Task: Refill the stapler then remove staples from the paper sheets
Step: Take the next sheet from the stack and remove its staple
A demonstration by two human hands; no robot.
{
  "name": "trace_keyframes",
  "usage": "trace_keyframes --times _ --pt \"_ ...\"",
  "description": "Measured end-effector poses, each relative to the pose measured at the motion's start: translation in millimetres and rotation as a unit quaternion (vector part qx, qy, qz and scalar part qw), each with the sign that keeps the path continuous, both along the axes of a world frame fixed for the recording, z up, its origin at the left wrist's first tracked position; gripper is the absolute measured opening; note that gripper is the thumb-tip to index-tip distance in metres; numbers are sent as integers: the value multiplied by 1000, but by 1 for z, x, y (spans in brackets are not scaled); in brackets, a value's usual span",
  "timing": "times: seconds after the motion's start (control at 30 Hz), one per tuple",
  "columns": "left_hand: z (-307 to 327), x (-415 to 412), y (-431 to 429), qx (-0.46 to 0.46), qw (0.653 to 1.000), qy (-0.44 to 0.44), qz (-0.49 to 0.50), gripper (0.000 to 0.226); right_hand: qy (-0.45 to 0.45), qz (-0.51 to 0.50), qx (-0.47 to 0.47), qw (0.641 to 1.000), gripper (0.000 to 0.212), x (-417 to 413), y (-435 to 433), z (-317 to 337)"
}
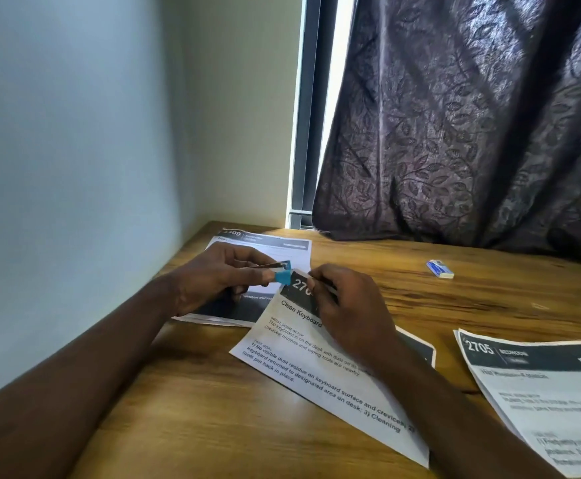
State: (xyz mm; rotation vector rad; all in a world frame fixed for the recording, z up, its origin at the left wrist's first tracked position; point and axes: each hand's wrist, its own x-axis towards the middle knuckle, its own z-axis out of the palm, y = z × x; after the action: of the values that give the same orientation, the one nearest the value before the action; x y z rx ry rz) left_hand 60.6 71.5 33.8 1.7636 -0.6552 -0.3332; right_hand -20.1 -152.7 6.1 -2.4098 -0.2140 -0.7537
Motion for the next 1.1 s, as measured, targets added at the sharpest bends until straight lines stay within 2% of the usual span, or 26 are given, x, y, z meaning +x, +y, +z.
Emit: trace_keyframes --times 0.2,0.53,1.0,1.1 --pt "4 -6 -6 52 998 -22 20 36 -8 -4 -25 1000 15 0 0 1" --pt "6 -9 -11 90 994 -61 14 36 -16 -2 -45 999 18 1 1 2" --pt "6 -4 -11 85 987 -136 1 33 -8 28 -51 998 17 2 2 3" --pt "4 -3 -11 80 986 -144 0 39 -7 27 -53 998 17 2 2 3"
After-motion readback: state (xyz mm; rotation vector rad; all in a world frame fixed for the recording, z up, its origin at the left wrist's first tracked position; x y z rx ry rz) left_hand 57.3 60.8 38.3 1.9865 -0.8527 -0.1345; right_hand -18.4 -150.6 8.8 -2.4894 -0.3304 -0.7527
